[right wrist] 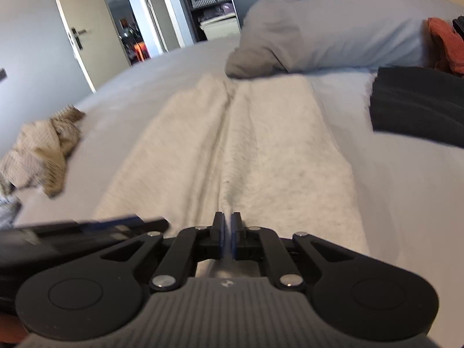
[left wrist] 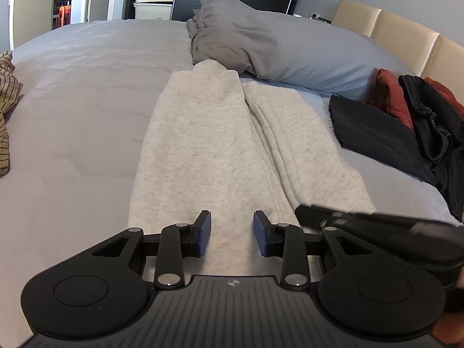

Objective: Fold clothes

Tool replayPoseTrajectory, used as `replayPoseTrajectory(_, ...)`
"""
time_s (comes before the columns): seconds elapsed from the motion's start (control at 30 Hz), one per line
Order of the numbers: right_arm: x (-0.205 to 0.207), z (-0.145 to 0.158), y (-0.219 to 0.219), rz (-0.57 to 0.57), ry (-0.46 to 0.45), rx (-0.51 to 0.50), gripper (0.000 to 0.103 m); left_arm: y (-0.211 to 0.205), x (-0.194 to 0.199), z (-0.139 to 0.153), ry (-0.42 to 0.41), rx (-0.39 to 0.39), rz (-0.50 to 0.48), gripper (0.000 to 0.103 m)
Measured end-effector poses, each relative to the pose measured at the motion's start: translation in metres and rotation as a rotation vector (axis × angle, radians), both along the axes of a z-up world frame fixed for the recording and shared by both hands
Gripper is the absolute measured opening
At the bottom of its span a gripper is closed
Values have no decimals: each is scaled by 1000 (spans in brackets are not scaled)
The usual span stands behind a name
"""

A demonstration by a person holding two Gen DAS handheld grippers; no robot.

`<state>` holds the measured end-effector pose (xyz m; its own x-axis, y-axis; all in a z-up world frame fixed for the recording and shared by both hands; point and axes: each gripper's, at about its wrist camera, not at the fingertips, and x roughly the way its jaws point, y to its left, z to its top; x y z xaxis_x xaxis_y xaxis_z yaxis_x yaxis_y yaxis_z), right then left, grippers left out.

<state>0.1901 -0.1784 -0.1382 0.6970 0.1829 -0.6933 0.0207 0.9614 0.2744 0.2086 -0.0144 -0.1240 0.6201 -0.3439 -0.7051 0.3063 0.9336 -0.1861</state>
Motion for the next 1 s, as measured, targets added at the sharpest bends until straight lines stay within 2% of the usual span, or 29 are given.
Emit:
replayPoseTrajectory(0.1,0,-7,5,13,-2,-32,7,-3,-1,-1,-7,21,-12,31)
replayPoseTrajectory(0.37,-20,4,6,29,26,-58,9,-2,-18,6,12,76,-74,30)
replayPoseTrajectory(0.63,-62,9,14,50,63,-84,9,-14,-65,3,-2,207,-155,30)
replayPoseTrajectory(0.73,-76,12,20,77,69,-121,9,-12,-79,6,-2,229,-177,30)
replayPoseTrajectory(0.83,-89,21,19,88,72,-118,12,-3,-88,13,-7,214,-184,30)
replayPoseTrajectory(0.9,-96,31,15,85,65,-94,24,5,-92,20,-14,190,-170,32)
replayPoseTrajectory(0.93,-98,37,13,83,60,-88,45,9,-91,25,-18,183,-154,38)
replayPoseTrajectory(0.97,-99,43,12,79,54,-88,54,12,-91,29,-22,176,-139,46)
replayPoseTrajectory(1.0,-100,49,10,76,47,-89,54,16,-89,33,-23,166,-126,47)
